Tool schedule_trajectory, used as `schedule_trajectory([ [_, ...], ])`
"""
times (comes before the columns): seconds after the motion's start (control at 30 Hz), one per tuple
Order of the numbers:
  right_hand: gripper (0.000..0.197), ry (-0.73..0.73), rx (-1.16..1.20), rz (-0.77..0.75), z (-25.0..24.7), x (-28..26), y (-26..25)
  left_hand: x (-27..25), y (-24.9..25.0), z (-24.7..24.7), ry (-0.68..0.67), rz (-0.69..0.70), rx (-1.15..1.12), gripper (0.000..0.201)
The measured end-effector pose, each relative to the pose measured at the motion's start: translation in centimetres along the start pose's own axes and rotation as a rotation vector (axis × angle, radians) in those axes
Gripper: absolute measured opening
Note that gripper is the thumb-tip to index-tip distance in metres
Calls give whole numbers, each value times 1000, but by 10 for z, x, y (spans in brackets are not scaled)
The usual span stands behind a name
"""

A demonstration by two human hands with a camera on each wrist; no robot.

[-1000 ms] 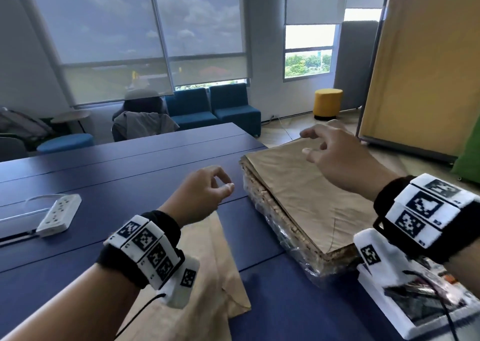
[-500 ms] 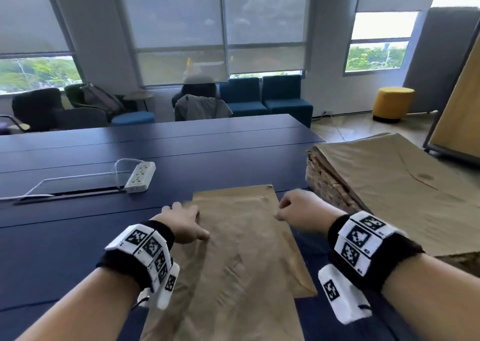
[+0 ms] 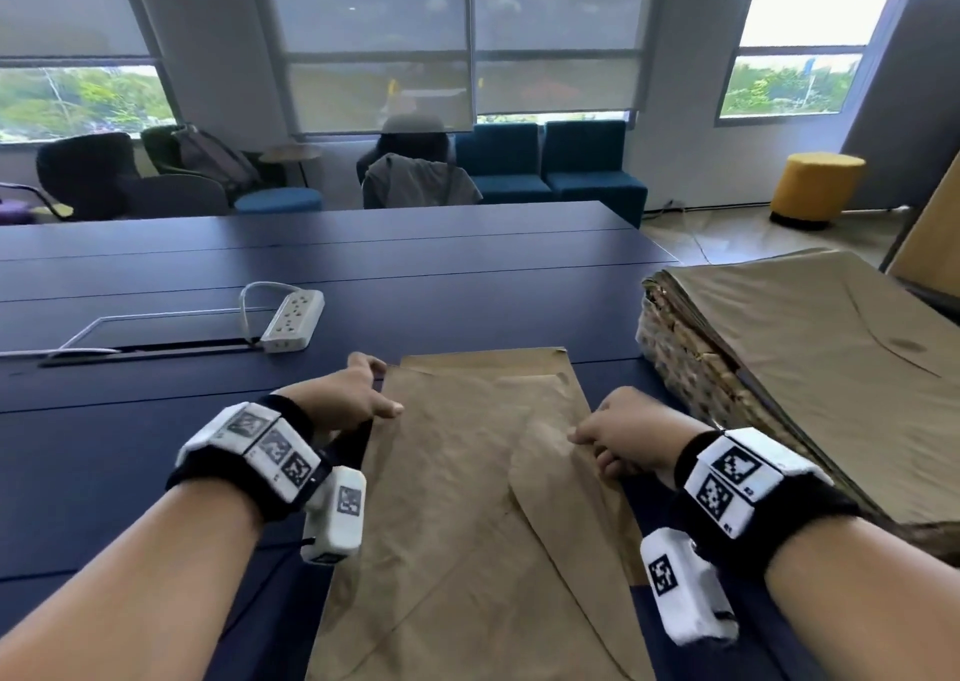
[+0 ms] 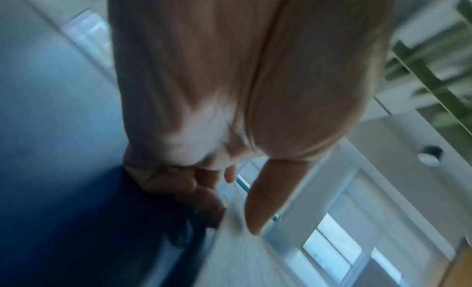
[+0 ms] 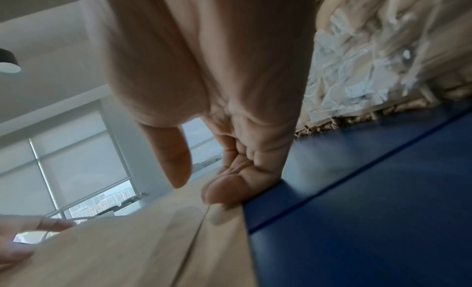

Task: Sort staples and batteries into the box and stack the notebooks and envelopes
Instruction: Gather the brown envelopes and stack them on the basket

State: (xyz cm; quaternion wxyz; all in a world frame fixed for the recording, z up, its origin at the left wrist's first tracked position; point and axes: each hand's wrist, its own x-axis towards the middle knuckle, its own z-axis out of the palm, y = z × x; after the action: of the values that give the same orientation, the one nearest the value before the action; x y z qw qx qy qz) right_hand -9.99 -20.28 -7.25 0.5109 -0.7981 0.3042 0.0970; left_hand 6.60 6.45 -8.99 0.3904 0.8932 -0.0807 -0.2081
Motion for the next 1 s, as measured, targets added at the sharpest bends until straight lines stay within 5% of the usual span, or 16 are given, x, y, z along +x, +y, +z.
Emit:
schedule_trajectory([
  [0.17, 17, -76, 118, -51, -6, -3, 10, -13, 3, 1, -150, -2, -443, 25],
  [0.27, 21, -110, 165, -63, -8, -4, 14, -23, 5, -1, -240, -8, -588, 20],
  [0.4, 27, -156, 214, -74, -11, -5, 17, -21, 1, -4, -226, 53, -787, 21],
  [0.6, 11, -265, 208, -117, -19, -5, 25, -22, -5, 3, -163, 167, -954, 11],
  [0.73, 26, -244, 143, -188, -20, -3, 28, -27, -2, 10, -186, 154, -954, 12],
  [1.0, 20, -44, 105, -202, -16, 0, 27, -43, -7, 15, -401, 175, -914, 49],
])
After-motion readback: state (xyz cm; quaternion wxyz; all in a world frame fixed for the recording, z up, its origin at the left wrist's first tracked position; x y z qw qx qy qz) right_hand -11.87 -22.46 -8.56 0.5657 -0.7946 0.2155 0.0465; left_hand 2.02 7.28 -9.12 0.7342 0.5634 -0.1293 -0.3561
